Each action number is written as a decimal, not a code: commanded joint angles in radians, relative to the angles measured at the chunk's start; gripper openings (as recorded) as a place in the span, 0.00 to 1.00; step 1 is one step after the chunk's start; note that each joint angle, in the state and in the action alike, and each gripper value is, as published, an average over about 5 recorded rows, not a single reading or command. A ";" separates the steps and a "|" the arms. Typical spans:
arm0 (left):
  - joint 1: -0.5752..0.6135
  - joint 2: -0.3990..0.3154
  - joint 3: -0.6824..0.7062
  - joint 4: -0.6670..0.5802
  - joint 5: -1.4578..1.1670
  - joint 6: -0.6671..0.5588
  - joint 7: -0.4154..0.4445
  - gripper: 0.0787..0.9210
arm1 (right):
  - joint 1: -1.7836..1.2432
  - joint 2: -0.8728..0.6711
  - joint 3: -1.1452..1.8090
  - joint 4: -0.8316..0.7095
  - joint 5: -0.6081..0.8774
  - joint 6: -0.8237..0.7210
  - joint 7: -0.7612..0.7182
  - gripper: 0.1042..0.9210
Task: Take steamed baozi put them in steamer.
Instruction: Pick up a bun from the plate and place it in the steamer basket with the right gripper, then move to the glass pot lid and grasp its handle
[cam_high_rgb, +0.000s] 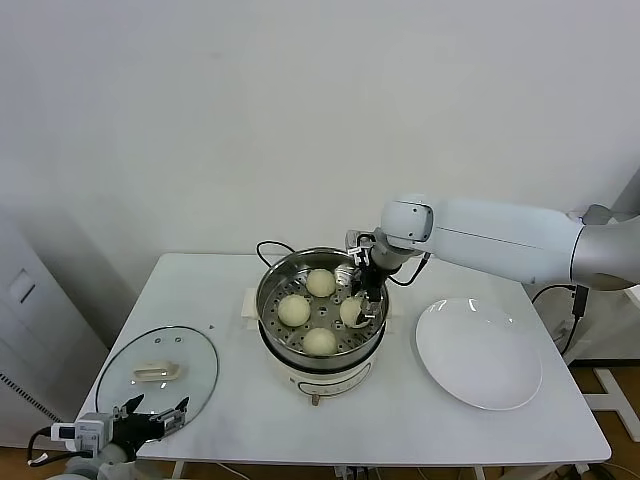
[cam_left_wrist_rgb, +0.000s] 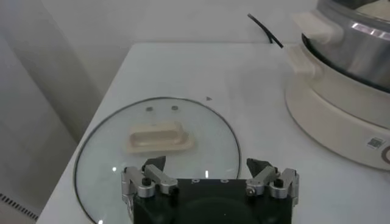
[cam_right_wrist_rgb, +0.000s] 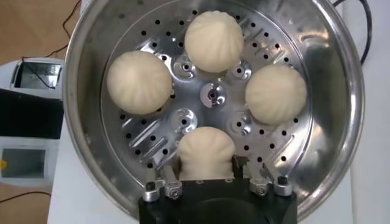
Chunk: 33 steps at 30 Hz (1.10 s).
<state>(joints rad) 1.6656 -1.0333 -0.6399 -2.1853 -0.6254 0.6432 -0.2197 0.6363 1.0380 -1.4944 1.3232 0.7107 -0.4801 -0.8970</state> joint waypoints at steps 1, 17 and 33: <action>0.002 -0.001 -0.001 0.000 0.000 -0.001 0.000 0.88 | 0.019 -0.065 0.075 0.004 0.037 0.001 -0.015 0.80; -0.032 -0.043 -0.029 -0.020 -0.047 0.003 -0.025 0.88 | -0.426 -0.418 0.779 -0.008 0.254 0.249 0.339 0.88; -0.054 -0.042 -0.050 0.003 -0.009 -0.078 0.027 0.88 | -1.258 -0.434 1.636 0.067 0.236 0.545 0.395 0.88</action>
<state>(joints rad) 1.6207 -1.0726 -0.6781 -2.1929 -0.6595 0.6124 -0.2214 -0.0744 0.6354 -0.4432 1.3533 0.9478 -0.1097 -0.5725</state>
